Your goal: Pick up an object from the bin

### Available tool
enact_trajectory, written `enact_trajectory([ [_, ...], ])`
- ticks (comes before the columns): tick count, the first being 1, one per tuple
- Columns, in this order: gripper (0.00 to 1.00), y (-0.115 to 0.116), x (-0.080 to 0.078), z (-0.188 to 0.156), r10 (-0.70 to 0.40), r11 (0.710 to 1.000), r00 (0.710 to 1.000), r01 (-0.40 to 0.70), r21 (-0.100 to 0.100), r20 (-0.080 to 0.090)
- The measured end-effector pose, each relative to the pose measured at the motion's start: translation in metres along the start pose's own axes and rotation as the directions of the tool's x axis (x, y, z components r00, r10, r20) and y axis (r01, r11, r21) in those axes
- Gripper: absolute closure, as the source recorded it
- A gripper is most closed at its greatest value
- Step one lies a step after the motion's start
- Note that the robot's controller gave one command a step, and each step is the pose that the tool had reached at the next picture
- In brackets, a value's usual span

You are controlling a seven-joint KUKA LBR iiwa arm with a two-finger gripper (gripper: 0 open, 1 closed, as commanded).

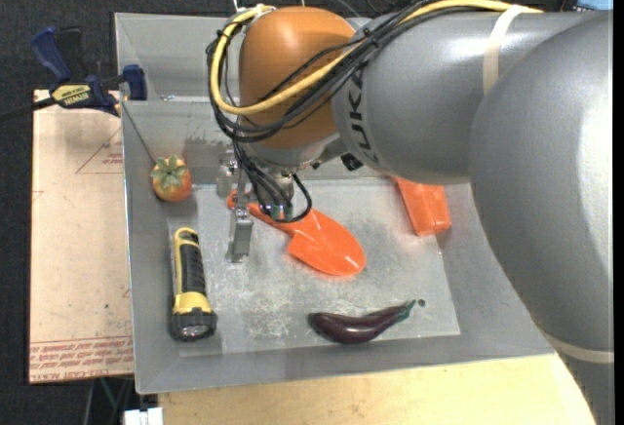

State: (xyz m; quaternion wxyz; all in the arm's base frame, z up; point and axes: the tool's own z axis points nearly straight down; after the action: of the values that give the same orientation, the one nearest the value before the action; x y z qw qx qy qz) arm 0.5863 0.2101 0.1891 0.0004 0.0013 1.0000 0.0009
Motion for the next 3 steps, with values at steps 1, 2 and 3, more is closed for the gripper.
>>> enact_trajectory([
  [1,0.0,0.0,0.0,0.0,0.0,1.0,1.0,0.0,0.0,0.0],
  [2,0.0,0.002,-0.038,0.032,0.124,0.992,0.992,-0.124,-0.003,0.004],
  [3,0.0,-0.004,-0.025,0.036,0.11,0.994,0.994,-0.11,-0.002,0.004],
])
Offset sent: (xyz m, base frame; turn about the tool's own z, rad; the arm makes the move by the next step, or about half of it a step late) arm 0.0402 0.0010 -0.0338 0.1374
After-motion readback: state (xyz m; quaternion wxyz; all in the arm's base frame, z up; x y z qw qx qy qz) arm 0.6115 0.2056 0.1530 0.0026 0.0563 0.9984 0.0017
